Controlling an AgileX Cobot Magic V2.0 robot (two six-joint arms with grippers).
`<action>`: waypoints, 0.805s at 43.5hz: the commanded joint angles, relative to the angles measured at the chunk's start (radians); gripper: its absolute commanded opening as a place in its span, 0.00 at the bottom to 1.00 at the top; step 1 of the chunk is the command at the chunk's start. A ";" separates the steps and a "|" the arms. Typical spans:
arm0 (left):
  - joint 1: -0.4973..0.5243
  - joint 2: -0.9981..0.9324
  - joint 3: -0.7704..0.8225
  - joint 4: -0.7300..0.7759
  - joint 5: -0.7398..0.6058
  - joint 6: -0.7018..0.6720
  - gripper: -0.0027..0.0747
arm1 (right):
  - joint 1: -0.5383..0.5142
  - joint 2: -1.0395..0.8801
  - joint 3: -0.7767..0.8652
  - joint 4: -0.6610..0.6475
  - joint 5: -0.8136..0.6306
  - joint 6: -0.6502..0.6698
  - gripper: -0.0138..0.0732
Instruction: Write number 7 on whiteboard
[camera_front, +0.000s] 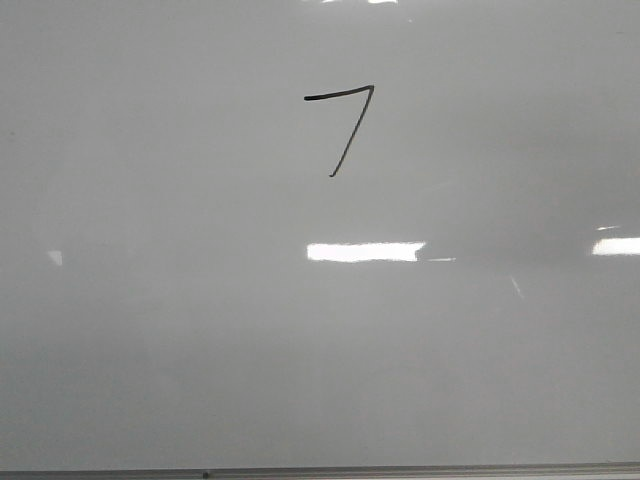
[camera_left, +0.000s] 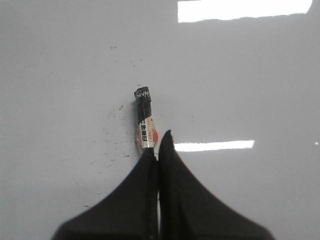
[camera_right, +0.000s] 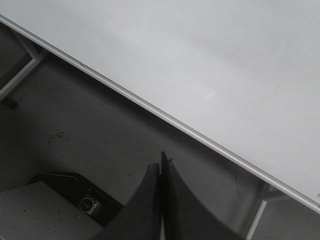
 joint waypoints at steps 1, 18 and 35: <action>-0.006 -0.015 0.014 -0.007 -0.095 -0.011 0.01 | -0.006 0.006 -0.024 0.000 -0.063 0.000 0.08; -0.006 -0.015 0.014 -0.007 -0.095 -0.011 0.01 | -0.006 0.006 -0.024 0.000 -0.063 0.000 0.08; -0.006 -0.013 0.014 -0.007 -0.095 -0.011 0.01 | -0.020 -0.042 -0.004 -0.001 -0.071 0.000 0.08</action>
